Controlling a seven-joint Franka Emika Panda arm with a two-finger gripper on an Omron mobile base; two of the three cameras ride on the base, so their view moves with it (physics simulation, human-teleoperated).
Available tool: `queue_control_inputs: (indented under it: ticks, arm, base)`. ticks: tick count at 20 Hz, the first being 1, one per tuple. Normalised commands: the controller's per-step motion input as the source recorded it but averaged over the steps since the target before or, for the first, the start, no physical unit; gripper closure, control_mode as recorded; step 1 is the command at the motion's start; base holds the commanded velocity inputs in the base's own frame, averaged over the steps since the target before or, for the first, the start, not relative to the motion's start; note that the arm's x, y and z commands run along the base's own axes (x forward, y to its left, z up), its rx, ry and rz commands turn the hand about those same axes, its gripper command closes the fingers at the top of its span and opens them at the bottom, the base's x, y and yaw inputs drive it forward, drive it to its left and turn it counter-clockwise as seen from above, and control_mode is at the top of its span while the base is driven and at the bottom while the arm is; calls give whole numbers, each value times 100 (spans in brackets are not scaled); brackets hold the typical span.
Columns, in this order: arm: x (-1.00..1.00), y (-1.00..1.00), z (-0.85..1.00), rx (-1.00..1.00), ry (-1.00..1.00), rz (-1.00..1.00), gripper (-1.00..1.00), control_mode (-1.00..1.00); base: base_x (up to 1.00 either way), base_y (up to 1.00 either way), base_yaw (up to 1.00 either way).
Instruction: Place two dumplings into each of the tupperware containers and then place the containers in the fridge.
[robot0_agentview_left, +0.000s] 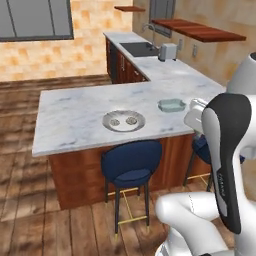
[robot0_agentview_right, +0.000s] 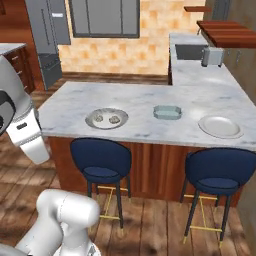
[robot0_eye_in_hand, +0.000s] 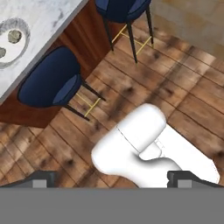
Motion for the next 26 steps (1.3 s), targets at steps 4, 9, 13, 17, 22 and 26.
queue_control_inputs:
  ticks: [4, 9, 13, 17, 22, 26]
  arm:
    - [0, 0, 0, 0, 0, 0, -100, 100]
    - [0, 0, 0, 0, 0, 0, -100, 100]
    - [0, 0, 0, 0, 0, 0, -100, 100]
    - [0, 0, 0, 0, 0, 0, -100, 100]
    - [0, 0, 0, 0, 0, 0, -100, 100]
    - [0, 0, 0, 0, 0, 0, -100, 100]
  base:
    - [47, -82, 30]
    - [61, -73, 16]
    - [69, -34, 9]
    - [61, -6, -1]
    - [49, -2, -9]
    - [38, -12, -17]
